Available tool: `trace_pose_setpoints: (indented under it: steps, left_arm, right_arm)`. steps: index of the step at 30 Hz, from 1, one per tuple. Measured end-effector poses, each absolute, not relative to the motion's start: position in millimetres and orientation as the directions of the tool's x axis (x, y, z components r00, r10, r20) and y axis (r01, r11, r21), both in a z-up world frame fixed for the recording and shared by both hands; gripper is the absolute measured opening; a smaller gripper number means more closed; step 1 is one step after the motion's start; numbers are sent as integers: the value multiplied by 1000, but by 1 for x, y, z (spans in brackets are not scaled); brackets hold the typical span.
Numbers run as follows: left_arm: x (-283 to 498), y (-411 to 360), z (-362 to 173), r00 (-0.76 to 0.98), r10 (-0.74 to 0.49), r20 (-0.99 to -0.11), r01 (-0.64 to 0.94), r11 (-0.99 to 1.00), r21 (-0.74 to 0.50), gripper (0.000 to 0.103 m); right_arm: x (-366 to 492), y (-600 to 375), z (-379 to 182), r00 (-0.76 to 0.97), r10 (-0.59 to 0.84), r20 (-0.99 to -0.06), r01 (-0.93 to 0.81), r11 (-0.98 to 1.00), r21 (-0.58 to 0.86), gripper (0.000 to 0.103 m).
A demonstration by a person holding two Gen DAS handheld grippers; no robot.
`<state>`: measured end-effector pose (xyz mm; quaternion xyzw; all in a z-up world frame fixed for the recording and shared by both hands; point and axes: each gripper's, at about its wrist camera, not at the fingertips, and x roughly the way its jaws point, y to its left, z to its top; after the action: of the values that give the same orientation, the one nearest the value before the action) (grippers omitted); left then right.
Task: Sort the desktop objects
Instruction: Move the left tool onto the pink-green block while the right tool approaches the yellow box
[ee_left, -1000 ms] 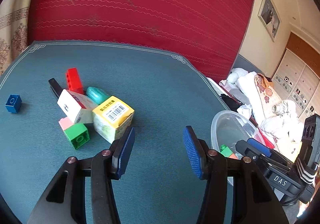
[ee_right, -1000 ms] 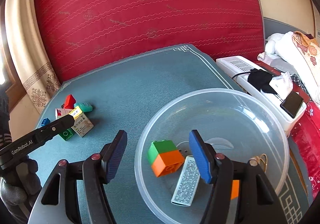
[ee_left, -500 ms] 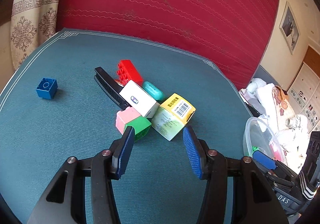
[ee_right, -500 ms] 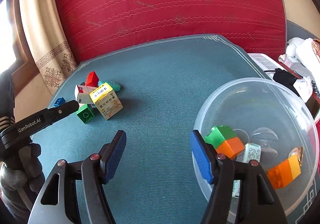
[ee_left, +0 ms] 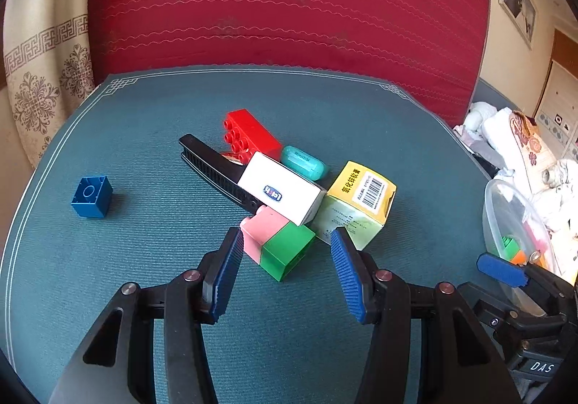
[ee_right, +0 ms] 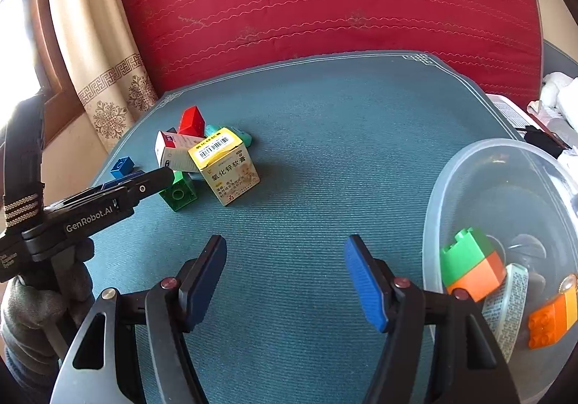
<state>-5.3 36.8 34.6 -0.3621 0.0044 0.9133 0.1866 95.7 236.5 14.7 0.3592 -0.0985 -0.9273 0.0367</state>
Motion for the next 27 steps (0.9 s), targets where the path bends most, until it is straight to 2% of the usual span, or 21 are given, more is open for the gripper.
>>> trace_pose_setpoints:
  steps: [5, 17, 18, 27]
  left_arm:
    - [-13, 40, 26, -656, 321, -683, -345, -932, -107, 58]
    - [-25, 32, 15, -628, 319, -710, -332, -935, -127, 58]
    - [-26, 30, 13, -623, 316, -716, -330, -936, -126, 54]
    - [-15, 13, 19, -672, 263, -692, -254, -960, -118, 52]
  right_arm:
    - [92, 236, 14, -737, -147, -660, 5, -977, 211, 72]
    - [76, 228, 11, -720, -160, -675, 22, -978, 209, 72]
    - [74, 228, 11, -721, -160, -674, 23, -978, 207, 72]
    - [57, 214, 17, -720, -173, -672, 48, -978, 201, 72]
